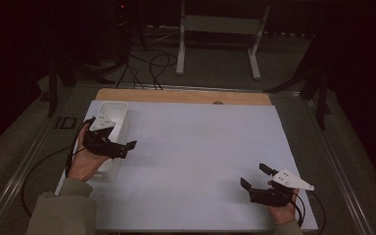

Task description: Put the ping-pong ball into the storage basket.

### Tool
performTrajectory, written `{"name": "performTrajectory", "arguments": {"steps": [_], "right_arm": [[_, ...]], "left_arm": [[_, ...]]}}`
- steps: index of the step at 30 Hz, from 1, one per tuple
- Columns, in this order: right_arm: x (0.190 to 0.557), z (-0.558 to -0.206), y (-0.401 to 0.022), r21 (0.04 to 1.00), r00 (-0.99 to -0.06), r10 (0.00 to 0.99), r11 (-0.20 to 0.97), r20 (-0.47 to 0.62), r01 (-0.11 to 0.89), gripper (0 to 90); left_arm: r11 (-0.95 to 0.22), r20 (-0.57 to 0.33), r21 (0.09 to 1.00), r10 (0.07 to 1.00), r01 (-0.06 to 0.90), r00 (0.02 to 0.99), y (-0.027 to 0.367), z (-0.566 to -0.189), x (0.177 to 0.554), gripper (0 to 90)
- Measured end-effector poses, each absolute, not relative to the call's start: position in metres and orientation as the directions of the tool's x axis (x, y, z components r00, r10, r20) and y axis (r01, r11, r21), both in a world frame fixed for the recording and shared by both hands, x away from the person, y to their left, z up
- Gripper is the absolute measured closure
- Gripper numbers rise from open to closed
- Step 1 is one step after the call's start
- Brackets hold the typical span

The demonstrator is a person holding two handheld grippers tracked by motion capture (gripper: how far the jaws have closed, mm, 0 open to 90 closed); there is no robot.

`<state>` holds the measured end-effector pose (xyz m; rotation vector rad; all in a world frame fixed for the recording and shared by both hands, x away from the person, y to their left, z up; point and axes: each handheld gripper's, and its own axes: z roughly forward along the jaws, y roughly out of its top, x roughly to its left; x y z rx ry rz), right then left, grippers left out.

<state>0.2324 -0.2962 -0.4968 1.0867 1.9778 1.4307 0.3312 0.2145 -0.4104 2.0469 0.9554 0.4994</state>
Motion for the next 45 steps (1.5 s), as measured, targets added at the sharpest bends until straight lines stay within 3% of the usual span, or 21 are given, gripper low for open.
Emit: {"name": "performTrajectory", "arguments": {"steps": [45], "right_arm": [[0.233,-0.494,-0.296,0.938,-0.572,0.816,0.133,0.080,0.320,7.1]], "left_arm": [[-0.221,-0.047,0.904,0.800,0.367,0.599,0.238,-0.453,0.267,0.2]]}}
